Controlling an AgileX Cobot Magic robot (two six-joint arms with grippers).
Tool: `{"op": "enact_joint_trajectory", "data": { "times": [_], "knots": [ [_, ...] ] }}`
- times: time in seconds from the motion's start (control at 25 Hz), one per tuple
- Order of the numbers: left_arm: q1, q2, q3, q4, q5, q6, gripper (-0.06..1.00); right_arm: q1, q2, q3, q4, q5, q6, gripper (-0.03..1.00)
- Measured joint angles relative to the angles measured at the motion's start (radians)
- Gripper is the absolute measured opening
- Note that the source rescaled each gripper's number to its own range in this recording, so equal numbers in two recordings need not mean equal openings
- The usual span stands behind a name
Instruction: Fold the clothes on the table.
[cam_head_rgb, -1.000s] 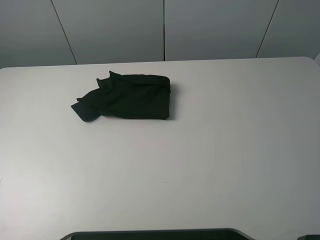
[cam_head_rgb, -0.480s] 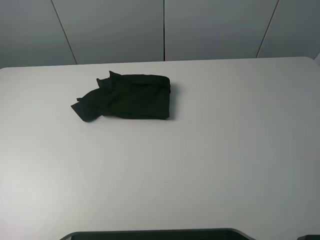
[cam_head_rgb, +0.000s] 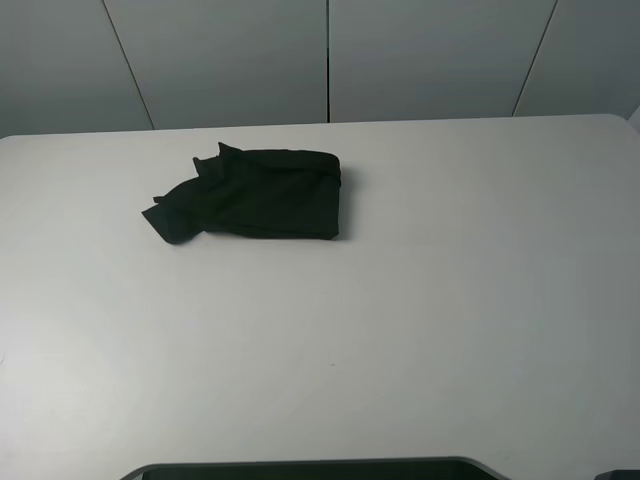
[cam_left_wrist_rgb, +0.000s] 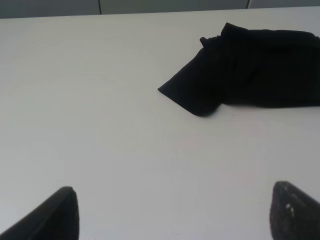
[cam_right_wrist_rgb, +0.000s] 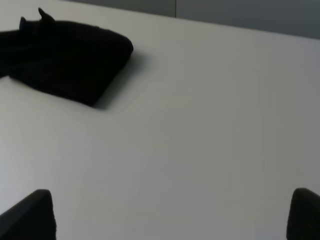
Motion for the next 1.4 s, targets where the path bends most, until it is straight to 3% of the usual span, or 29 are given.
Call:
{"op": "enact_joint_trajectory", "data": {
  "times": [0.44,1.28,1.4],
  "knots": [
    [0.194,-0.005,0.0,-0.002,-0.002,0.0,0.99,-0.276,-0.005,0.0,-0.004,0.0,0.011,0.99],
    [0.198,-0.005,0.0,-0.043,-0.004,0.071,1.0,-0.28,-0.005,0.0,-0.004,0.0,-0.007,0.99],
    [0.198,-0.005,0.0,-0.043,-0.004,0.071,1.0,-0.237,-0.005,0.0,-0.004,0.0,-0.009,0.99]
  ]
}}
